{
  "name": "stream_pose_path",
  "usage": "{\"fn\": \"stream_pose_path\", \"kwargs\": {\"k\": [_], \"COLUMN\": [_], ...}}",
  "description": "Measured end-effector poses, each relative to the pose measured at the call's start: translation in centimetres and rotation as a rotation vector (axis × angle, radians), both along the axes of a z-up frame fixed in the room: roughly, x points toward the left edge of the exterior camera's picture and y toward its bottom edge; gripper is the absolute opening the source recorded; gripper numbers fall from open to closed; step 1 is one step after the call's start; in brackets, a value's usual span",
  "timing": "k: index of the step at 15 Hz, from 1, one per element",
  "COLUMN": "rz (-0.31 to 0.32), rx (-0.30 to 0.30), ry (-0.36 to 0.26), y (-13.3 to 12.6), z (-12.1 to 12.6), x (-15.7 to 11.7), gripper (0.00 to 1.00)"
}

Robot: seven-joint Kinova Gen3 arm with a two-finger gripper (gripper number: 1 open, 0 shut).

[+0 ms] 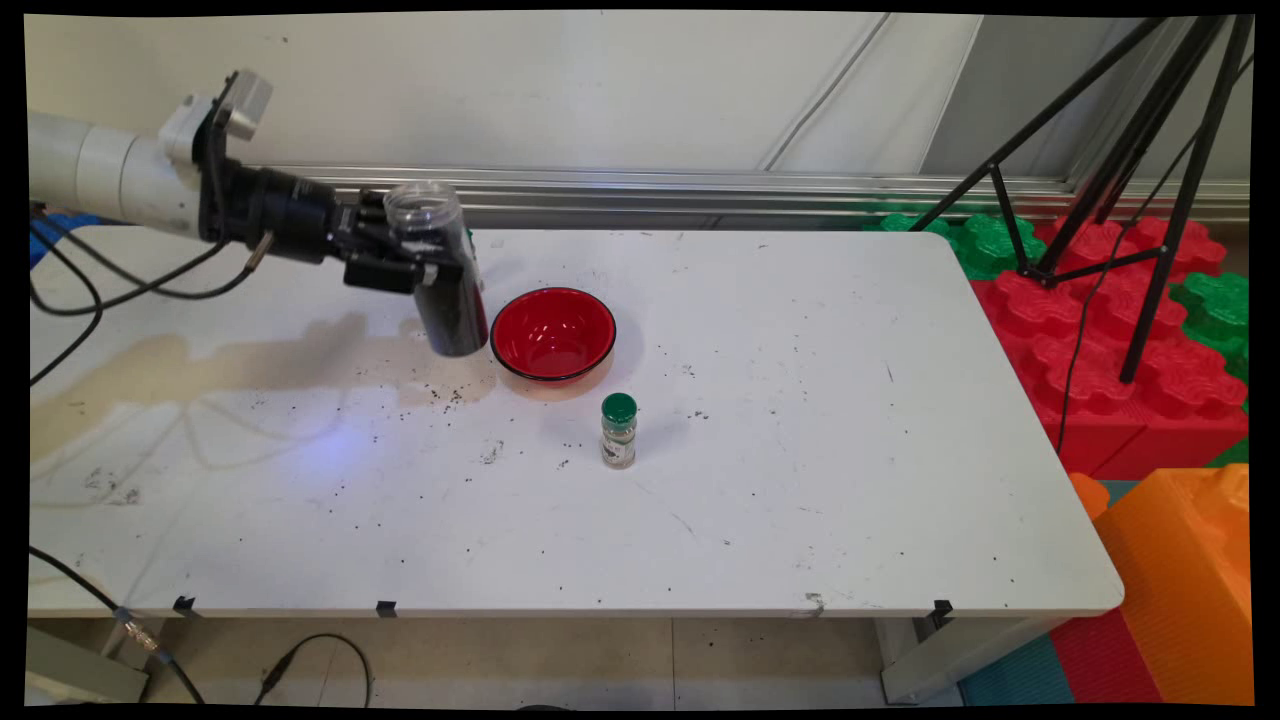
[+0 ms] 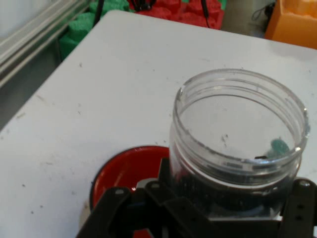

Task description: Pour the black seasoning powder in the red bowl

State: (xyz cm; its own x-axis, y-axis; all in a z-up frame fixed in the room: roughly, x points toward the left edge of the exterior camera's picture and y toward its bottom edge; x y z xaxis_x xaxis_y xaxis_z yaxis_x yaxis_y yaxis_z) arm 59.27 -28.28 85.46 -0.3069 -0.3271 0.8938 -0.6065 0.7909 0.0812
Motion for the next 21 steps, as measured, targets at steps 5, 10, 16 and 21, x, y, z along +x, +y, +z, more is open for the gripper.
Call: {"fn": "stream_pose_path", "kwargs": {"k": [5, 10, 16, 21], "rz": [0.025, 0.051, 0.073, 0.081], "rx": [-0.027, -0.055, -0.095, -0.14], "ry": [0.005, 0.005, -0.007, -0.035], "y": [-1.9, -3.8, -6.8, -9.4], "z": [1.3, 2.0, 2.4, 2.1], "x": [-0.5, -0.9, -1.5, -1.7], "gripper": [0.0, 0.0, 0.0, 0.0]}}
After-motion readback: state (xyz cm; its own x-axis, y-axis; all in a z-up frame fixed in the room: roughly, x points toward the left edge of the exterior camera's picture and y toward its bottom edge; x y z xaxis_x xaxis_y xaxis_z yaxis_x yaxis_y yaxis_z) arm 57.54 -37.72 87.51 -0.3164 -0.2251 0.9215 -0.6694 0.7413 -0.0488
